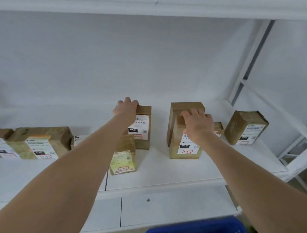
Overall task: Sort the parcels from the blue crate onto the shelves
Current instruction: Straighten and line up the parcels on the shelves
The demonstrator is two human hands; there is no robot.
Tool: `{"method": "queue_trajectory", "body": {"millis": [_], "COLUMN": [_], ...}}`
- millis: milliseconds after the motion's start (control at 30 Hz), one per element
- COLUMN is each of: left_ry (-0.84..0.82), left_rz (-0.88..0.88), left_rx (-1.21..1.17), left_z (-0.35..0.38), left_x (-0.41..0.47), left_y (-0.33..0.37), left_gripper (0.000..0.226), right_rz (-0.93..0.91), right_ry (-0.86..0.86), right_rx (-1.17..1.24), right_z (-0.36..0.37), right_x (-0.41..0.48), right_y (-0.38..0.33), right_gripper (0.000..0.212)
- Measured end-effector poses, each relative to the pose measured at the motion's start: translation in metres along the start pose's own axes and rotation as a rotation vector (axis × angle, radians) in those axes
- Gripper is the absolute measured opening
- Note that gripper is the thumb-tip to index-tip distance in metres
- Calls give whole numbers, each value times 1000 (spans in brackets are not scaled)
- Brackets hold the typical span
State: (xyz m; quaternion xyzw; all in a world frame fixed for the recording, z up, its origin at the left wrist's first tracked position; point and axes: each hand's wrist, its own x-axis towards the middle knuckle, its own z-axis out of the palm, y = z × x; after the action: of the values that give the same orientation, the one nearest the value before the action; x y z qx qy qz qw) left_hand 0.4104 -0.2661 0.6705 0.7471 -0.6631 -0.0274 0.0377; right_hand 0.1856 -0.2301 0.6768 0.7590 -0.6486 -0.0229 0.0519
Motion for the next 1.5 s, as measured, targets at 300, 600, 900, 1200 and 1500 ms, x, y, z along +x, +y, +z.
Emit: {"method": "queue_trajectory", "body": {"millis": [300,600,900,1200,1500], "left_ry": [-153,-450,-292,-230,-231], "left_rz": [114,167,79,83,80], "left_rx": [-151,155,-68,-35,-29], "left_z": [-7,47,51,61,66], "left_x": [-5,-49,-19,0,18], "left_y": [13,-61,-94,-100,-110], "left_gripper": [98,104,93,92,94], "right_rz": [-240,-176,-67,-80,-149], "right_ry": [57,-4,21,55,106], "right_rx": [101,60,84,139,172], "right_z": [-10,7,5,9,12], "right_x": [17,47,63,73,83], "right_y": [-65,-114,-112,-123,-151], "right_gripper": [84,90,72,72,70]}}
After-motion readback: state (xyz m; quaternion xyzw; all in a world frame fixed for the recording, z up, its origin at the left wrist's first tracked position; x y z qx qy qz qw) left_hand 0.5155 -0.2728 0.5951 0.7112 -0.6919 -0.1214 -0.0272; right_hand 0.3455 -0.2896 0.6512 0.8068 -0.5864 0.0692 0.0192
